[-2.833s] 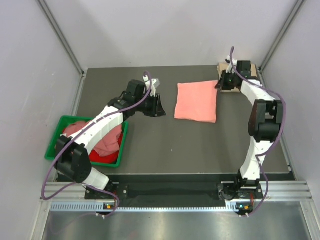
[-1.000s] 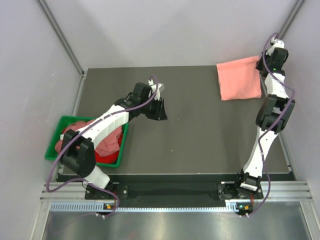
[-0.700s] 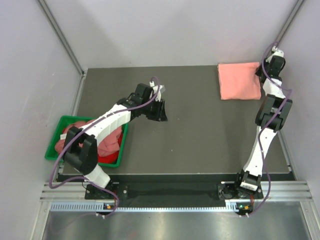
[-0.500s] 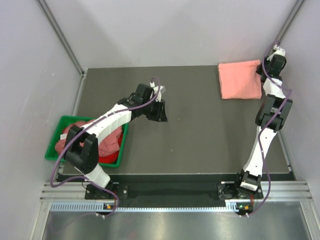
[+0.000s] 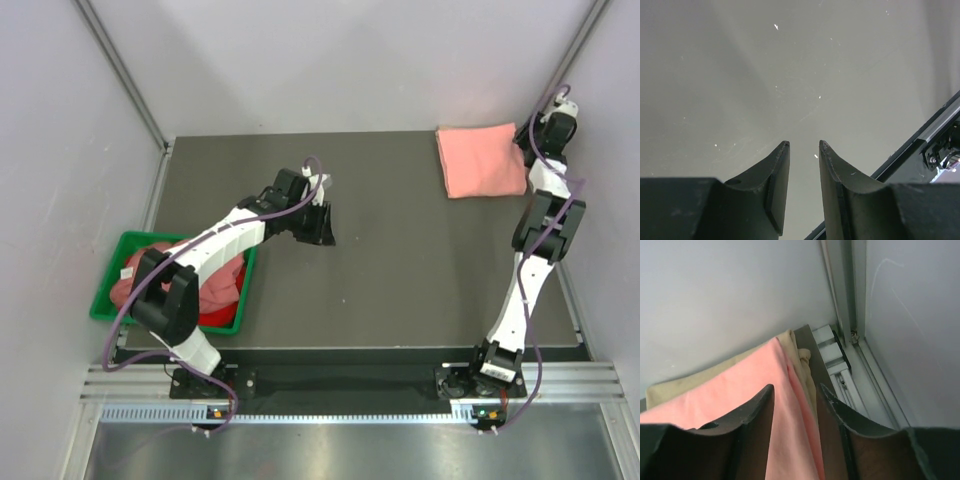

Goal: Fold and stack the t-shirts
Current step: Neatly place the folded tshirt to the corner, then reset both grippers

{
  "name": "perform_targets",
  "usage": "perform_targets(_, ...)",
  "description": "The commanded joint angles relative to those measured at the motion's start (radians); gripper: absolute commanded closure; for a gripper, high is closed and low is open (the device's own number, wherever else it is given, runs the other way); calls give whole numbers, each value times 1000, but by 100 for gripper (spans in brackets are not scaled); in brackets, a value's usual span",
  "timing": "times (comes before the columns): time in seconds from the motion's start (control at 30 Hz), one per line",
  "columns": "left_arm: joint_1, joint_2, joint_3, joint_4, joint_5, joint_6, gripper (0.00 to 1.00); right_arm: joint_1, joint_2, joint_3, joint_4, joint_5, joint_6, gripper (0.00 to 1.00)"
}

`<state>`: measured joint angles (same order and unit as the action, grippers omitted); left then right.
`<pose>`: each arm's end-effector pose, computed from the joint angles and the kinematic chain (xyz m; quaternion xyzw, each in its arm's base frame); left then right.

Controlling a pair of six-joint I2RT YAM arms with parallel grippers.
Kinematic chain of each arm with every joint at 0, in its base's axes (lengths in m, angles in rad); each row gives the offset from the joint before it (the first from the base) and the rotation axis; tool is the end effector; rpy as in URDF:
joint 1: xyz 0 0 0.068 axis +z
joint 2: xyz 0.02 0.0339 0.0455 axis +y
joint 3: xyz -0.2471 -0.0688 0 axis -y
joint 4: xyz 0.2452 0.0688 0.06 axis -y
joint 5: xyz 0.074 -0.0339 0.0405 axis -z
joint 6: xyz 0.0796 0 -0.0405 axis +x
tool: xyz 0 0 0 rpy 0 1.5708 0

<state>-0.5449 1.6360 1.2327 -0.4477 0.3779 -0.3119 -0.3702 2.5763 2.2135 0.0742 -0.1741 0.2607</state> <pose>0.3121 -0.2235 0.2078 0.1726 0.9054 -0.3036 0.2416 0.5879 -0.2134 0.1716 0.1983 0.7751 0.0370 0.5987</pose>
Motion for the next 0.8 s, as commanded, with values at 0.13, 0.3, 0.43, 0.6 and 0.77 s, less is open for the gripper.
perform_targets(0.13, -16, -60, 37, -8, 12, 14, 64, -4, -292, -197, 32, -33, 31, 59)
perform_targets(0.3, -18, -116, 28, 20, 15, 4, 64, 27, -450, -422, -48, -59, 78, 67)
perform_targets(0.43, -18, -134, 60, -3, -11, 20, 64, 79, -647, -587, -151, -68, 103, 75)
perform_targets(0.6, -16, -208, 109, 32, -77, -16, 64, 232, -904, -732, -466, -41, 108, 64)
perform_targets(0.77, -16, -352, 103, 47, -224, -46, 61, 453, -1272, -909, -599, -34, 132, 50)
